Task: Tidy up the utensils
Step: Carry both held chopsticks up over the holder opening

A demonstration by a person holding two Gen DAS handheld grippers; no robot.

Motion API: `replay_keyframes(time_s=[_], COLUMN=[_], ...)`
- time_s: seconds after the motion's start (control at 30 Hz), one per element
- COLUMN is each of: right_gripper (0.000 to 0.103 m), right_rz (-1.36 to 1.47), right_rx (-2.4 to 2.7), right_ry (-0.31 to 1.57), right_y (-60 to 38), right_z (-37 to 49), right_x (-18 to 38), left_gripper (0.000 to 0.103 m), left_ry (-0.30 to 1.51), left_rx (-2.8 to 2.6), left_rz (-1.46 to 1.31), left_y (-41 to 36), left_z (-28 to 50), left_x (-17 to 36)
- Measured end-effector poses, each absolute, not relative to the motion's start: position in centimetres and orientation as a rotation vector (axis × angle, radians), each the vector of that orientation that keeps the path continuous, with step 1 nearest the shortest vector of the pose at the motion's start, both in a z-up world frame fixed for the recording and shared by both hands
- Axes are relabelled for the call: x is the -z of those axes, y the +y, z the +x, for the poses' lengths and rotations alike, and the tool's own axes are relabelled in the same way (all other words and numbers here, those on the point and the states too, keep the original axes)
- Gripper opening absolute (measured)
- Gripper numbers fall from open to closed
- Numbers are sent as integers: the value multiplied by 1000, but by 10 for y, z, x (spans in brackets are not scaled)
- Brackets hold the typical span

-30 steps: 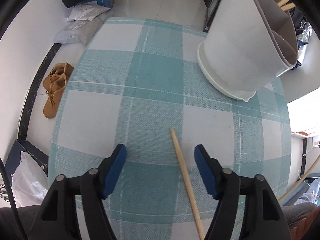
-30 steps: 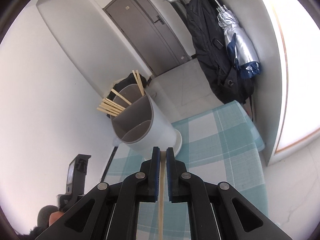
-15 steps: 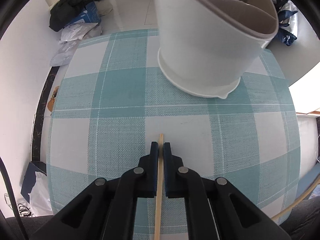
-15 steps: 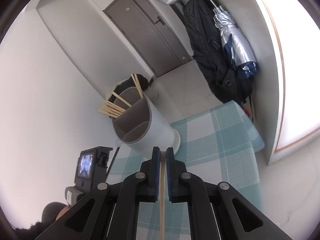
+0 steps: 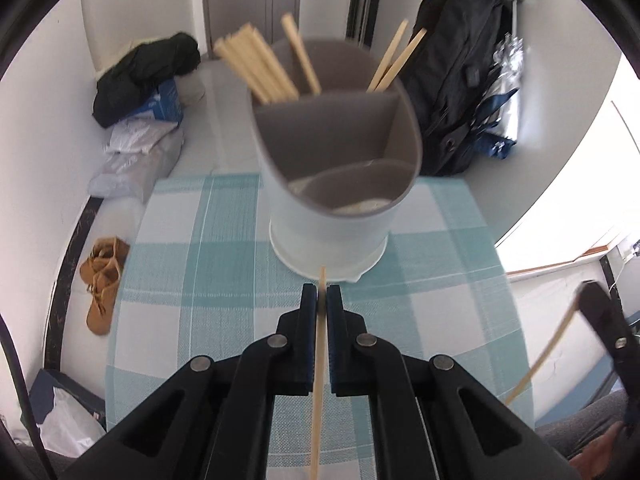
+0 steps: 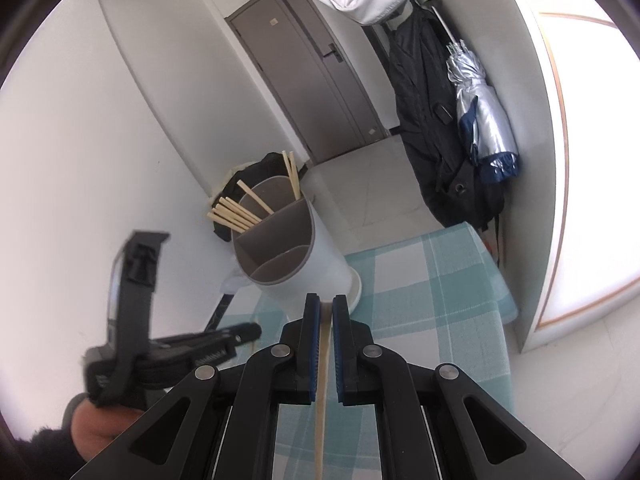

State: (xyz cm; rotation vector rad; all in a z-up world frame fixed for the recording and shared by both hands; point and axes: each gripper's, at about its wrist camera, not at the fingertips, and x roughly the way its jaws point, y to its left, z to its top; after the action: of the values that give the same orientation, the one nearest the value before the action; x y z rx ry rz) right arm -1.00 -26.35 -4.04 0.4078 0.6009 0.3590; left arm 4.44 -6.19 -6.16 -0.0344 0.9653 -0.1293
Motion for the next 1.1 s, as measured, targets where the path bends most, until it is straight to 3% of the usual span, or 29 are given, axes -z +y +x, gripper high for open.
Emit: replay_keyframes(time_s=[0.8, 1.0, 1.07, 1.1], right_gripper=[5, 5, 5, 5], right_rz=[211, 211, 224, 238], right_rx=[-356, -338, -328, -328], right_ry=[500, 509, 508, 510], right_y=[-218, -216, -219, -221], right_z=[-29, -28, -28, -28], right_x=[18, 15, 13, 13], left_gripper=[0, 0, 6, 16], left_ry=[827, 927, 995, 1028], left_rx=[268, 272, 278, 271], left_rz=[-70, -131, -175, -182], left_y=[-47, -23, -11, -9], left_z=[-6, 7, 18, 22], left_x=[13, 28, 44, 52])
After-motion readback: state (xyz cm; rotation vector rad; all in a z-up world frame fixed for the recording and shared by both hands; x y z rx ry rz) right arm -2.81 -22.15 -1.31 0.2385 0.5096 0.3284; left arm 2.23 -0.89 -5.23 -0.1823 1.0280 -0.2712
